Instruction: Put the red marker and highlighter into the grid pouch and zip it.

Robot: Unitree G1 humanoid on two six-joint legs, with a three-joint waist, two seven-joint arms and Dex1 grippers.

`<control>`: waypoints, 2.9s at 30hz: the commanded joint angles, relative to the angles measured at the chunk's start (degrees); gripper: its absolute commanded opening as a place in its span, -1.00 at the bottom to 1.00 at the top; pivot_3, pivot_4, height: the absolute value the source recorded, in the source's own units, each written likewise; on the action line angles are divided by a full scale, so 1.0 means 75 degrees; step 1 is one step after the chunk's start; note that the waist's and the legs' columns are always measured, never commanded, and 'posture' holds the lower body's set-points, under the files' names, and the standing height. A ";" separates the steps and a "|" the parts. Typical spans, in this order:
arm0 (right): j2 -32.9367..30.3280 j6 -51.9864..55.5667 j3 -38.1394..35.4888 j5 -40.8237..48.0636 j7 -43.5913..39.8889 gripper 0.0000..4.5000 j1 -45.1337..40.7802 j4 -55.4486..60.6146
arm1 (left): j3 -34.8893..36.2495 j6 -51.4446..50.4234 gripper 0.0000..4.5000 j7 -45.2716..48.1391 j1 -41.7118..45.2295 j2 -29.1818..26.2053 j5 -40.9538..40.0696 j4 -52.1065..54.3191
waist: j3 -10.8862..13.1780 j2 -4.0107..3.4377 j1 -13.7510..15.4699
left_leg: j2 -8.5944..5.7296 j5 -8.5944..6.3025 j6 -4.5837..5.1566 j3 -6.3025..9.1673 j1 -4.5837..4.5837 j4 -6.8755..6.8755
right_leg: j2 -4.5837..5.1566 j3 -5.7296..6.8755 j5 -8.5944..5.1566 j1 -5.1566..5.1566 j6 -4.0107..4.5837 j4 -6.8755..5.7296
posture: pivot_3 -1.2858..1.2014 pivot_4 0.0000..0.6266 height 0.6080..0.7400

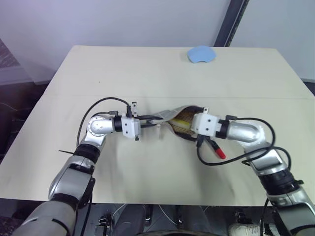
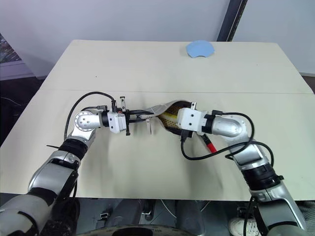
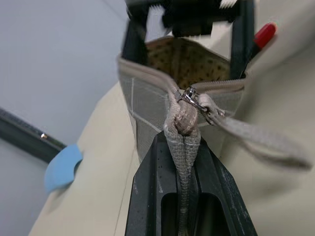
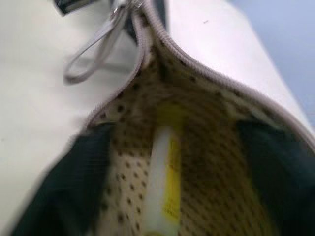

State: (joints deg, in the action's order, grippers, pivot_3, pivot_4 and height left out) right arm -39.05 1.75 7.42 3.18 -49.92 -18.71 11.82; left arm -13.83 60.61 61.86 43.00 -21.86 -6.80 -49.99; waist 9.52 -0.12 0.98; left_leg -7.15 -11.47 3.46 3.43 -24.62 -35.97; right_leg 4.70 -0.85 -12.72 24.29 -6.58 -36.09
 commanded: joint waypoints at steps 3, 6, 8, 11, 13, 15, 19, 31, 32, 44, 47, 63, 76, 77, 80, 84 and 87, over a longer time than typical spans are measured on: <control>-0.0362 0.2111 -0.1864 0.1638 0.0320 0.99 0.1488 0.2474 | 0.0359 -0.0207 -1.00 -0.0473 -0.0189 -0.0206 0.0052 0.0232 | 0.0000 0.0000 -0.0008 | 0.0001 -0.0003 0.0003 0.0002 -0.0009 0.0002 | 0.0001 -0.0001 0.0000 0.0010 0.0000 -0.0002 | 0.03 -0.52 0.99; -0.0063 0.3038 -0.2488 0.2047 0.1000 0.99 0.2330 0.3325 | 0.0437 -0.0204 -1.00 -0.0698 -0.0207 -0.0301 0.0226 0.0176 | 0.0000 0.0001 -0.0032 | 0.0004 -0.0004 0.0002 0.0003 -0.0011 0.0010 | 0.0000 -0.0002 0.0000 0.0016 -0.0001 -0.0003 | 0.03 -0.52 0.99; 0.0251 0.3722 -0.2583 0.1989 0.1678 0.99 0.2858 0.3766 | 0.0478 -0.0201 -1.00 -0.0849 -0.0187 -0.0347 0.0319 0.0107 | -0.0002 0.0002 -0.0026 | 0.0007 -0.0003 0.0001 0.0003 -0.0010 0.0007 | -0.0001 -0.0002 -0.0001 0.0010 0.0002 -0.0004 | 0.03 -0.52 0.99; 0.0898 0.4771 -0.2189 0.1438 0.2914 0.99 0.3683 0.4219 | 0.0422 -0.0085 -1.00 -0.1006 -0.0144 -0.0387 0.0551 -0.0041 | -0.0002 0.0004 -0.0023 | 0.0008 -0.0003 0.0001 0.0002 -0.0008 0.0003 | -0.0002 -0.0002 -0.0014 0.0007 0.0024 -0.0005 | 0.03 -0.52 0.99; 0.1313 0.5446 -0.2127 0.1291 0.3582 0.99 0.3951 0.4369 | 0.0405 -0.0067 -1.00 -0.1054 -0.0145 -0.0366 0.0583 -0.0082 | -0.0003 0.0002 -0.0027 | 0.0007 -0.0002 0.0001 0.0001 -0.0007 -0.0001 | -0.0002 -0.0002 -0.0015 0.0007 0.0025 -0.0006 | 0.03 -0.52 0.99; 0.1529 0.5866 -0.2108 0.1084 0.4013 0.99 0.4043 0.4365 | 0.0375 -0.0038 -1.00 -0.1101 -0.0153 -0.0351 0.0633 -0.0115 | -0.0003 0.0002 -0.0029 | 0.0005 -0.0002 0.0001 -0.0004 -0.0007 -0.0004 | -0.0002 -0.0007 -0.0015 0.0008 0.0025 -0.0005 | 0.03 -0.52 0.99; 0.1755 0.6151 -0.2110 0.0976 0.4347 0.99 0.4121 0.3757 | 0.0302 0.0000 -1.00 -0.1134 -0.0134 -0.0320 0.0774 -0.0186 | -0.0003 0.0003 -0.0026 | 0.0005 -0.0002 0.0001 -0.0005 -0.0007 -0.0002 | -0.0001 -0.0005 -0.0015 0.0007 0.0024 -0.0002 | 0.03 -0.52 0.99; 0.1015 0.5418 -0.2557 0.1919 0.2967 -0.85 0.3760 0.3764 | 0.0304 -0.0097 -1.00 -0.1183 -0.0211 -0.0239 0.0756 -0.0019 | -0.0004 0.0006 -0.0026 | 0.0004 -0.0002 0.0002 -0.0003 -0.0004 -0.0012 | 0.0000 -0.0001 -0.0015 -0.0007 0.0022 0.0003 | 0.03 -0.52 0.99; 0.0825 0.5258 -0.2603 0.1968 0.2769 -0.85 0.3758 0.3817 | 0.0304 -0.0101 -1.00 -0.1180 -0.0216 -0.0238 0.0748 -0.0010 | -0.0003 0.0009 -0.0027 | 0.0005 -0.0002 0.0002 -0.0003 -0.0004 -0.0009 | 0.0000 0.0001 -0.0015 -0.0007 0.0021 0.0006 | 0.03 -0.52 0.99; -0.0299 0.4245 -0.1645 0.1463 0.1874 -0.85 0.2327 0.2788 | 0.0131 -0.0060 -1.00 -0.1050 -0.0147 -0.0051 0.0745 0.0238 | 0.0003 0.0020 -0.0034 | 0.0008 -0.0002 0.0003 -0.0004 -0.0004 -0.0016 | 0.0008 0.0010 -0.0009 -0.0011 0.0007 0.0012 | 0.03 -0.52 0.99; -0.0598 0.3874 -0.1157 0.0994 0.1636 -0.85 0.1908 0.2264 | 0.0096 -0.0052 -1.00 -0.0954 -0.0133 -0.0036 0.0707 0.0344 | 0.0004 0.0019 -0.0023 | 0.0008 -0.0002 0.0002 -0.0003 -0.0006 -0.0008 | 0.0009 0.0011 -0.0007 -0.0004 0.0002 0.0011 | 0.03 -0.52 0.99; -0.0589 -0.0899 0.1316 -0.1497 0.0313 -0.85 -0.0861 -0.0215 | -0.0226 -0.0038 -1.00 0.0374 -0.0038 0.0190 -0.0225 0.0919 | 0.0006 0.0018 -0.0027 | 0.0004 -0.0003 0.0004 -0.0005 -0.0014 -0.0012 | 0.0009 0.0012 0.0006 0.0004 -0.0014 0.0018 | 0.03 -0.52 0.99; -0.0538 0.1567 -0.1714 0.1766 0.0624 0.97 0.1574 0.2549 | -0.0065 -0.0316 -1.00 -0.0238 -0.0356 0.0043 0.0495 0.0727 | 0.0006 0.0017 -0.0017 | 0.0004 -0.0005 0.0004 0.0001 -0.0017 0.0006 | 0.0007 0.0007 0.0008 0.0014 -0.0015 0.0007 | 0.03 -0.52 0.99; -0.0482 0.1971 -0.1923 0.2108 0.0747 0.97 0.1767 0.2893 | -0.0059 -0.0382 -1.00 -0.0388 -0.0329 0.0066 0.0629 0.0684 | 0.0006 0.0018 -0.0023 | 0.0004 -0.0005 0.0004 0.0001 -0.0017 0.0005 | 0.0007 0.0007 0.0008 0.0014 -0.0015 0.0005 | 0.03 -0.52 0.99; -0.0195 0.3337 -0.2257 0.3271 0.1292 0.97 0.2287 0.3749 | -0.0032 -0.0581 -1.00 -0.0875 -0.0158 0.0261 0.0937 0.0641 | 0.0006 0.0018 -0.0032 | 0.0008 -0.0004 0.0004 0.0001 -0.0016 -0.0004 | 0.0005 0.0006 0.0006 0.0006 -0.0011 0.0002 | 0.03 -0.52 0.99; 0.0370 0.4690 -0.1229 0.3694 0.2073 0.97 0.2976 0.4196 | -0.0204 -0.0575 -1.00 -0.1831 0.0100 0.0584 0.1879 0.0679 | -0.0001 0.0031 -0.0013 | 0.0009 -0.0004 0.0004 0.0000 -0.0016 -0.0016 | 0.0007 0.0006 -0.0008 0.0000 0.0010 0.0003 | 0.03 -0.52 0.99; 0.1207 0.5331 -0.0699 0.3607 0.2943 0.97 0.2931 0.3775 | -0.0352 -0.0358 -1.00 -0.2467 0.0258 0.0590 0.2660 0.0656 | -0.0001 0.0035 -0.0028 | 0.0009 -0.0004 0.0004 0.0000 -0.0017 -0.0010 | 0.0008 0.0007 -0.0009 0.0006 0.0009 0.0004 | 0.03 -0.52 0.99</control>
State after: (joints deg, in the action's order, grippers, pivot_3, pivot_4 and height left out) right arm -30.11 40.52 2.51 30.34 -30.67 4.43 39.86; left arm -16.28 56.15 45.87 43.45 -17.30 11.04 -45.68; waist 9.51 0.15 0.77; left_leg -7.11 -11.50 3.49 3.37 -24.74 -36.06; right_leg 4.78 -0.85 -12.78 24.34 -6.53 -36.06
